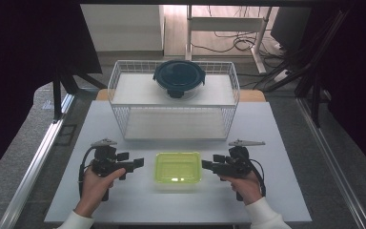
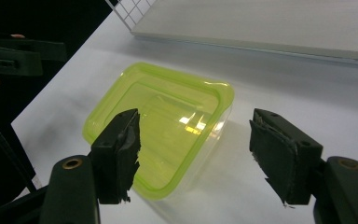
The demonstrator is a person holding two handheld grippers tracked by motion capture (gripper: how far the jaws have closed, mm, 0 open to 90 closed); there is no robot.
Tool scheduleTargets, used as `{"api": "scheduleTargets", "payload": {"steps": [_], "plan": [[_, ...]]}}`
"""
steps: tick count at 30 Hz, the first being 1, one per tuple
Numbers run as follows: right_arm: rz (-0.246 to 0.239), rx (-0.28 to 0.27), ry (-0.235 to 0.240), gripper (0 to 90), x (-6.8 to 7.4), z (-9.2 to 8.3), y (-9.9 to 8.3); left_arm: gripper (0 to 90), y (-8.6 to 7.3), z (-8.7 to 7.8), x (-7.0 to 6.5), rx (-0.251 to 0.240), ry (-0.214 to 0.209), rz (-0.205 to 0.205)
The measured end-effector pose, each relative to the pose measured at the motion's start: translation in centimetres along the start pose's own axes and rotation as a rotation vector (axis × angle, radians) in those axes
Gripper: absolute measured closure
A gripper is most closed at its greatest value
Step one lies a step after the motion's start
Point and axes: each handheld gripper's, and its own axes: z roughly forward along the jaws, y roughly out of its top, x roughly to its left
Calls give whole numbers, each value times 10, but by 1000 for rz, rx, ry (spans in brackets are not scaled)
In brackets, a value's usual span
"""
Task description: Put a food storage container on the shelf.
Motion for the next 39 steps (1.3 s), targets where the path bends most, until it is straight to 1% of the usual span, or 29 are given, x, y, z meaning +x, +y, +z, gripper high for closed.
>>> {"api": "scheduleTargets", "payload": {"steps": [1,2,4,7,9,11,14,18,19,21,23,24,27,29,32,34,38,39], "plan": [[1,4,-1,339,0,1,0,221,1,4,-1,13,-12,-6],[12,2,-8,346,0,4,1,223,2,7,-1,18,-19,-8],[22,3,-2,353,-1,5,1,226,2,13,-1,28,-39,-20],[58,10,14,362,-4,9,1,234,4,23,1,37,-79,-53],[67,18,15,365,-6,13,2,244,7,30,3,38,-96,-71],[81,27,21,367,-8,17,2,255,8,34,3,43,-107,-86],[81,42,24,373,-9,22,2,266,8,41,4,56,-111,-84],[90,56,27,380,-11,26,0,285,4,47,6,78,-140,-106],[104,61,30,384,-13,27,-1,292,3,48,6,79,-140,-105],[106,64,32,386,-13,28,-2,297,1,50,7,82,-140,-107],[108,69,35,392,-14,29,-3,296,0,52,5,88,-128,-83],[110,73,38,397,-14,30,-4,298,0,53,5,88,-129,-80],[116,80,41,411,-14,33,-5,308,-1,55,5,84,-135,-88],[120,89,45,423,-15,35,-6,315,-1,58,5,95,-141,-94],[122,91,41,444,-15,38,-8,327,-3,62,7,98,-158,-124],[129,91,46,458,-15,40,-10,335,-5,65,7,105,-143,-117],[145,101,54,485,-16,43,-13,349,-6,68,6,115,-156,-128],[153,103,66,515,-17,44,-13,363,-7,69,6,115,-159,-135]]}}
